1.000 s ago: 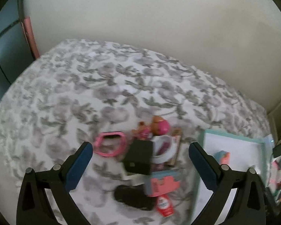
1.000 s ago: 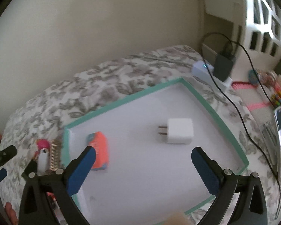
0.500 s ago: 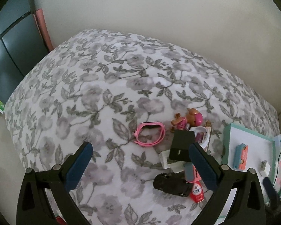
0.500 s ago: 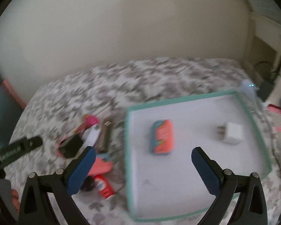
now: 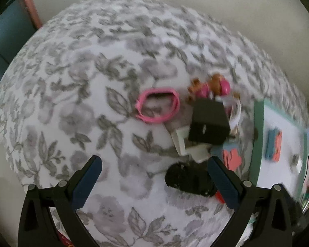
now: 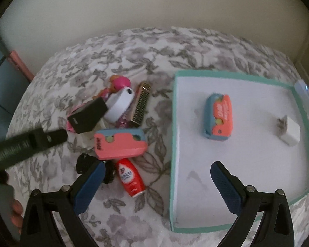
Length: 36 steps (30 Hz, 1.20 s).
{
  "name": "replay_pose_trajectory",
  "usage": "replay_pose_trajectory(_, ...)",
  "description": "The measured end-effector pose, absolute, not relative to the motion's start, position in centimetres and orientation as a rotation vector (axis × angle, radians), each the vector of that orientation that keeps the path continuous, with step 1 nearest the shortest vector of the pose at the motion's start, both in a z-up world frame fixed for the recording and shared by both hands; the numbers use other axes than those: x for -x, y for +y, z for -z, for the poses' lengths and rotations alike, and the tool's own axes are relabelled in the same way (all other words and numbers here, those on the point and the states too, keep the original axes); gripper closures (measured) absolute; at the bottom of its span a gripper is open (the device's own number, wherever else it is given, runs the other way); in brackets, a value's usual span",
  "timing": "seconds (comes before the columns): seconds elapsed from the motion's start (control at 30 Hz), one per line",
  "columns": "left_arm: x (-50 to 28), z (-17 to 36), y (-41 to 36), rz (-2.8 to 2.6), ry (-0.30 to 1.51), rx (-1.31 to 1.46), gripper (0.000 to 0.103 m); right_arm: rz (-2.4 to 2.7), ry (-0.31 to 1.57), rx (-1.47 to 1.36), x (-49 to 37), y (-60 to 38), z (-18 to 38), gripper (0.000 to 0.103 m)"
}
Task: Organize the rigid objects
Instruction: 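Move both open grippers back toward the object pile, then grasp the black toy car with the left gripper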
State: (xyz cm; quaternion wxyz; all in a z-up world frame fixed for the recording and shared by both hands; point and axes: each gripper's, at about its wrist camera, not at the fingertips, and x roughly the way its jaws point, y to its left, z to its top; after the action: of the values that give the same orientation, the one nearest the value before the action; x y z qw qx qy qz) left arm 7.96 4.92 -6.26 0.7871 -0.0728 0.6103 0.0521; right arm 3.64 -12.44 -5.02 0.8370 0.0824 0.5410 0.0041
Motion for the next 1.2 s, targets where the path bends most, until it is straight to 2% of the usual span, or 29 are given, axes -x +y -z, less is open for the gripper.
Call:
replay_pose_trajectory(0.47,-8.0,8.5,1.7,0.024,1.402,0.053,0.001,0.140,1.211,-0.264,-3.3,-16.7,5.6,0.000)
replay_pose_trajectory(0.7,-7.4,7.9,-1.0,0.092,1.369,-0.060,0.001,0.171,1.210,-0.314,-3.1,-18.1,5.7,0.000)
replay_pose_trajectory(1.03,-7.3,10.1,-4.1,0.136,1.408,-0.162,0.001,0.211,1.213,-0.342,-2.9,-19.2,5.8,0.000)
replay_pose_trajectory(1.1,-7.3,10.2,-4.3,0.147,1.405,-0.160,0.004,0.209,1.215,-0.340,-2.9,-19.1,5.8,0.000)
replay_pose_trajectory(1.2,-7.9,10.8,-3.8,0.190,1.410,-0.123,0.019,0.206,1.216,-0.339,-3.0,-19.1,5.9,0.000)
